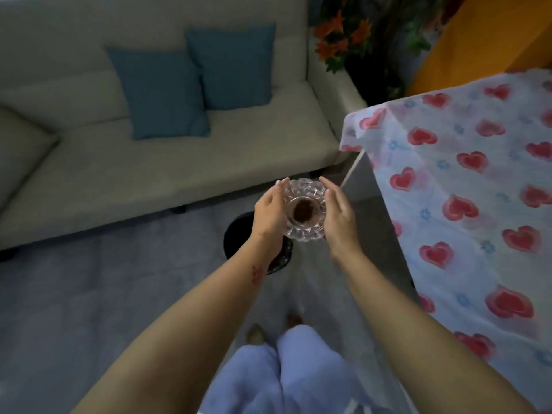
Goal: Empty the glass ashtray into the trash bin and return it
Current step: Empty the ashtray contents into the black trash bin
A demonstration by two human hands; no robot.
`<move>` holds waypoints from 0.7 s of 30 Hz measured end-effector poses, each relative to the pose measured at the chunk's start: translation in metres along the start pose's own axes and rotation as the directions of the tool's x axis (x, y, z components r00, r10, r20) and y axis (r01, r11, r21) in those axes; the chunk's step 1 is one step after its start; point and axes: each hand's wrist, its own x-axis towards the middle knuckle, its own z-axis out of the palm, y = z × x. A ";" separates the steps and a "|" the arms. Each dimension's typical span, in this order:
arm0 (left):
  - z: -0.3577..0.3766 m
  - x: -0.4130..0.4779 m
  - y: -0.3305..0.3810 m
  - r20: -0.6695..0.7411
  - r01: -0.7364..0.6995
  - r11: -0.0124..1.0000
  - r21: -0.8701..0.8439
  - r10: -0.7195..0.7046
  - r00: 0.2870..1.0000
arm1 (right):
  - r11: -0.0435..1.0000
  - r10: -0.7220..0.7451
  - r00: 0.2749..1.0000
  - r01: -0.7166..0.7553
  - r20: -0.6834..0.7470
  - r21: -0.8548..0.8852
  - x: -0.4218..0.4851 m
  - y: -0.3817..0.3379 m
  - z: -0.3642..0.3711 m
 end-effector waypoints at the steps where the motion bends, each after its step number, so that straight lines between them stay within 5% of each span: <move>1: -0.011 0.009 -0.005 -0.027 -0.004 1.000 -0.001 0.004 1.000 | 1.000 0.005 1.000 -0.005 0.019 0.009 0.005 0.007 0.012; 10: -0.072 0.089 -0.099 -0.198 -0.030 0.999 0.033 0.036 0.980 | 0.995 0.098 0.990 -0.097 0.099 -0.012 0.052 0.108 0.088; 21: -0.139 0.200 -0.279 -0.278 -0.060 0.950 0.306 0.150 0.949 | 0.975 0.133 0.981 -0.104 0.139 -0.195 0.123 0.296 0.140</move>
